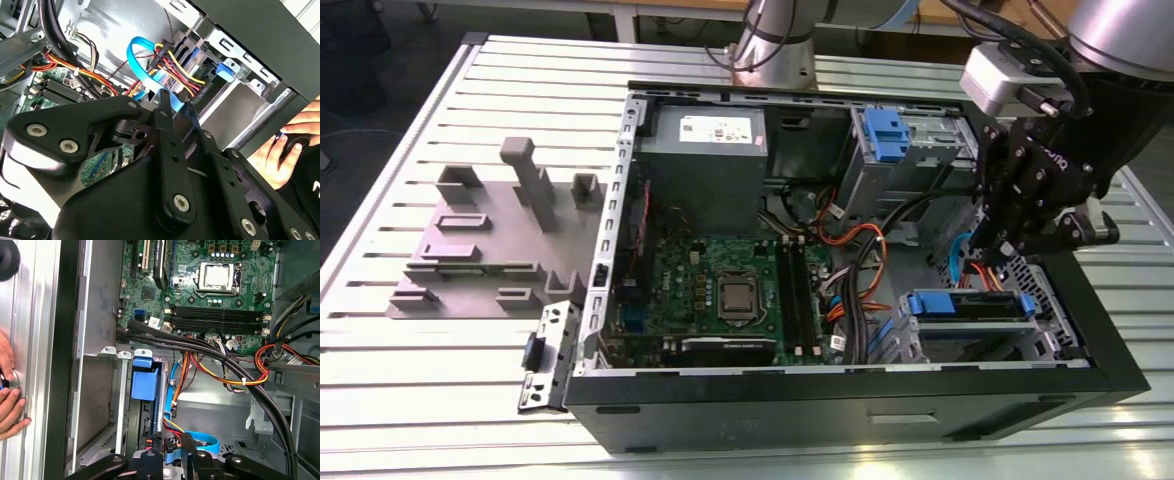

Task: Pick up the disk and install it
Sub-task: 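Insert the second disk wire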

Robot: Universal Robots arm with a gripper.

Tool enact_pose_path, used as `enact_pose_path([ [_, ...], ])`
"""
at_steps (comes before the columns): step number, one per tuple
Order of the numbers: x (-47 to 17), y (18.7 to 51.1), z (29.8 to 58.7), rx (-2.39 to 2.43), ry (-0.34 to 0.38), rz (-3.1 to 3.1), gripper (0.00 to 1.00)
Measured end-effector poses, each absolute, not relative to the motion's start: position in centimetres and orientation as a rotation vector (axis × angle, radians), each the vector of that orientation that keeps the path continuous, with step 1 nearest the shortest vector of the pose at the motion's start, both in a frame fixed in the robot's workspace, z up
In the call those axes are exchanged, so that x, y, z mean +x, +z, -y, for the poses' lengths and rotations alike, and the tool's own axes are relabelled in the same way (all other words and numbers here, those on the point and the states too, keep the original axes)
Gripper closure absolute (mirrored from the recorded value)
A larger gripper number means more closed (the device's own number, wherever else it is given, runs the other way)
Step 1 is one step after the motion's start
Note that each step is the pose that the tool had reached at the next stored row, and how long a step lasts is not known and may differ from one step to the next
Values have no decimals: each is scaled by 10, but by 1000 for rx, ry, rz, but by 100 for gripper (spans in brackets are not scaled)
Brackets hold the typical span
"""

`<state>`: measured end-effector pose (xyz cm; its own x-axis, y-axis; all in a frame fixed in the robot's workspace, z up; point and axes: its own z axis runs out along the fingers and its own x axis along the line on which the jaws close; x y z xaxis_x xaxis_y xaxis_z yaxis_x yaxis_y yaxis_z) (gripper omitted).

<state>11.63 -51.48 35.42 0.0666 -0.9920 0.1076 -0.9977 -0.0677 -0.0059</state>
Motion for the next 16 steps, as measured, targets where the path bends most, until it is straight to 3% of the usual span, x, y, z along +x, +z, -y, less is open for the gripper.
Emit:
enact_pose_path([
  [4,117,352,515,2243,127,2096,73],
  [7,117,352,515,2242,127,2096,84],
  [16,113,351,516,2248,129,2092,84],
])
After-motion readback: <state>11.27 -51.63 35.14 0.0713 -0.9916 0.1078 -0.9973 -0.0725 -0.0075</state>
